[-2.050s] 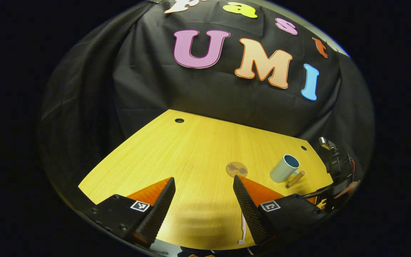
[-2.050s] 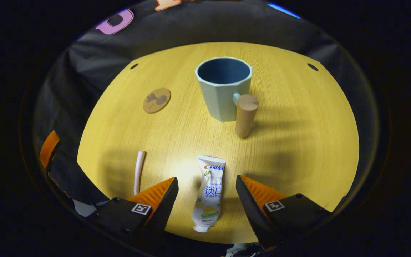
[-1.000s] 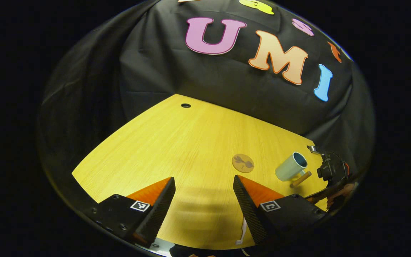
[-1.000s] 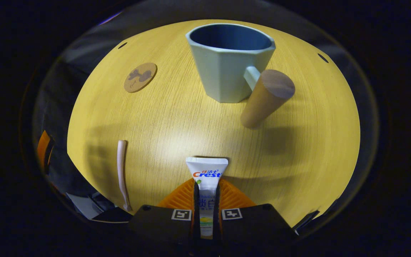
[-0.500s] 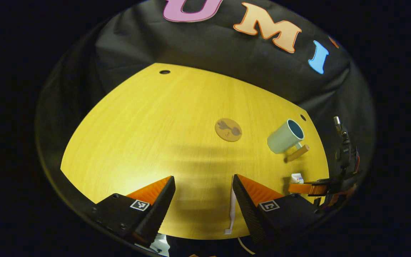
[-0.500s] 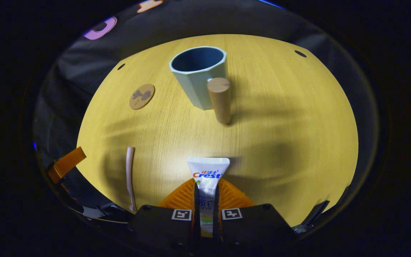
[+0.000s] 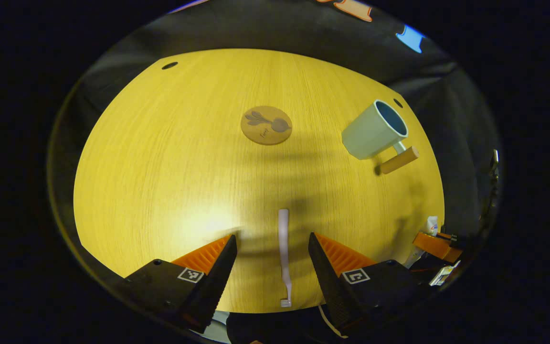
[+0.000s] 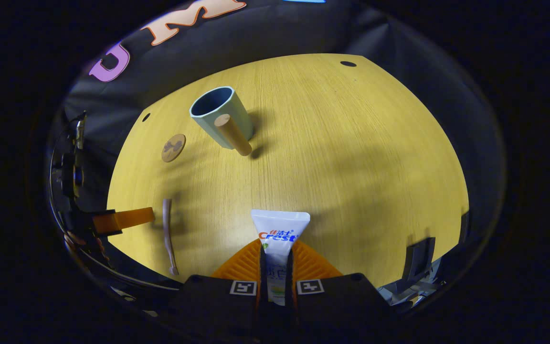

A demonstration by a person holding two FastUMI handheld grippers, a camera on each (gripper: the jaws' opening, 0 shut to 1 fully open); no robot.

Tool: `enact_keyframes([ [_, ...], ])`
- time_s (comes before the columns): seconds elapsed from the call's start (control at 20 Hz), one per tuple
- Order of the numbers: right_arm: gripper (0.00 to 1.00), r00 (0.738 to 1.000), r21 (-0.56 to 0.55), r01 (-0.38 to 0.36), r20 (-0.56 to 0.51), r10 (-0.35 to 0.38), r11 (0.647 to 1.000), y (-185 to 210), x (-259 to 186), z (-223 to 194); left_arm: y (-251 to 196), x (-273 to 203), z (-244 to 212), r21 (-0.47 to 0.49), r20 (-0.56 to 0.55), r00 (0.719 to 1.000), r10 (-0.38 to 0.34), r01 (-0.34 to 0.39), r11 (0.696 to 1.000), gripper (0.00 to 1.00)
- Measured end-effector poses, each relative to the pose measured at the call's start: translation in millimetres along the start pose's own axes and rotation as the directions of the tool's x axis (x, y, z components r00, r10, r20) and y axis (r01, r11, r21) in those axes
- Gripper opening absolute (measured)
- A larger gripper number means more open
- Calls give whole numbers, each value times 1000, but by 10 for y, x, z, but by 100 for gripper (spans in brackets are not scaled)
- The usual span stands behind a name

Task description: Put the toothbrush and toothpaste on the desktop into the cup, then pick up the cup and place it on the coaster on the desktop.

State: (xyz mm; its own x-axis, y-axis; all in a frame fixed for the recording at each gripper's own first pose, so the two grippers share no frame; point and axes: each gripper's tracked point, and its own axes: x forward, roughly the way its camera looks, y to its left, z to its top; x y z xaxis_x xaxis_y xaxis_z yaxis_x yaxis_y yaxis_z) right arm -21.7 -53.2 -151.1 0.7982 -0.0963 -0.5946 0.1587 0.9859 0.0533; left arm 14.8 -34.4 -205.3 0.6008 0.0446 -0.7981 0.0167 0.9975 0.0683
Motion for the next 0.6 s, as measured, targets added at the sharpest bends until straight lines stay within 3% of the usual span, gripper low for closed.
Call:
enact_keyframes([
  [0.1,16,1000,11,4,-8,-3,1000,-99,-26,-47,-33,109,14,16,-31,999,21,-20,1000,85],
  [0.15,16,1000,11,0,-11,0,1000,-138,-40,-66,-48,165,11,21,-45,999,29,-28,999,76],
  [0.3,16,1000,8,2,-22,-2,1000,-255,-35,-42,-71,282,7,18,-93,995,45,-43,999,69],
  [0.45,16,1000,3,1,-10,-1,1000,-339,-49,100,-67,338,10,10,-117,991,62,-61,998,51],
  [0.5,16,1000,2,2,-3,-2,1000,-363,-53,160,-65,355,6,7,-127,990,66,-66,998,51],
  [0.55,16,1000,2,1,5,-1,1000,-380,-68,220,-56,376,-2,5,-138,988,70,-70,998,39],
  [0.6,13,1000,4,-1,10,1,1000,-389,-74,272,-31,386,-17,11,-148,985,87,-87,996,35],
])
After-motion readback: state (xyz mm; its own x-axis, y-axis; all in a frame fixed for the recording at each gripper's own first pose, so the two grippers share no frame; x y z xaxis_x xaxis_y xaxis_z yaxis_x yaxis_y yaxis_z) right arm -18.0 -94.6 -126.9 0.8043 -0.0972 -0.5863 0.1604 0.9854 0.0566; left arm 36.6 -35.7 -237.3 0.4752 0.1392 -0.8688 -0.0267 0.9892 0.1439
